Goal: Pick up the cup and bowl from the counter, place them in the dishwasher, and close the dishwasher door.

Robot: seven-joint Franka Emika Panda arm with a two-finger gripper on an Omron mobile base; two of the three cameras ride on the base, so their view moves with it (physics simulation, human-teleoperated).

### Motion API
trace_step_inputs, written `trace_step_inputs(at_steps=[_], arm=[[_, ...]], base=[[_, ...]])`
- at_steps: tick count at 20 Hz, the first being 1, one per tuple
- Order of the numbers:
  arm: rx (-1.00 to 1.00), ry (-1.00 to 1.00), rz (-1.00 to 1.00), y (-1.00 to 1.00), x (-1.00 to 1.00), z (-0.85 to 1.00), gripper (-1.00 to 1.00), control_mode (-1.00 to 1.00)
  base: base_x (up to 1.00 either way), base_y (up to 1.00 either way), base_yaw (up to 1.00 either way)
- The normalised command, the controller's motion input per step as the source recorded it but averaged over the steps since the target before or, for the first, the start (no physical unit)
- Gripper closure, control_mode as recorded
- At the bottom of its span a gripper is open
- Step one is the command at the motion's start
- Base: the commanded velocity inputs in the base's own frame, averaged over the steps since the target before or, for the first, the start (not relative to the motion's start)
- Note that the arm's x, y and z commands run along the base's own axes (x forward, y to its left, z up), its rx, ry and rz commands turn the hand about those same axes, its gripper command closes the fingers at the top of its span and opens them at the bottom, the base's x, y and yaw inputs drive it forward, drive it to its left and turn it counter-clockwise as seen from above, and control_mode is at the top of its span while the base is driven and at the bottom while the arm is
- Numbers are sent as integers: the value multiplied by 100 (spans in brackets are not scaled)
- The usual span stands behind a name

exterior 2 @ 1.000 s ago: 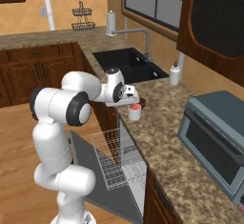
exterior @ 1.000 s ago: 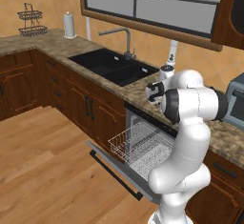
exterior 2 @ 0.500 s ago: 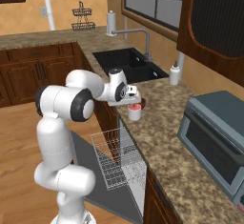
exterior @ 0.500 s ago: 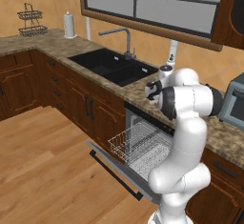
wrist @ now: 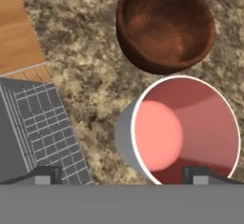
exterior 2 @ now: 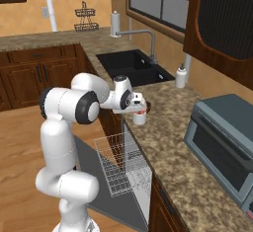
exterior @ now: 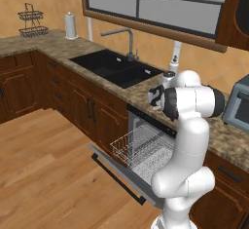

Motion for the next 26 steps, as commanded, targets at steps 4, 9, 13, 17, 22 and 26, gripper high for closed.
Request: trace_step_inputs(at_steps=[4,9,13,17,22,26], arm=[[0,0,0,-8,15,-18,-100,-100],[0,0,0,-5,19,-17,-100,-100],[0,0,1,0,5,-23,100,-100],[0,0,1,3,-1,-7,100,-100],[0,-3,1,20,-18,0,100,-100],[0,-3,1,49,-41,0,100,-100]], base=[[0,0,0],[0,0,0],[0,0,0],[0,0,0],[0,0,0],[0,0,0]])
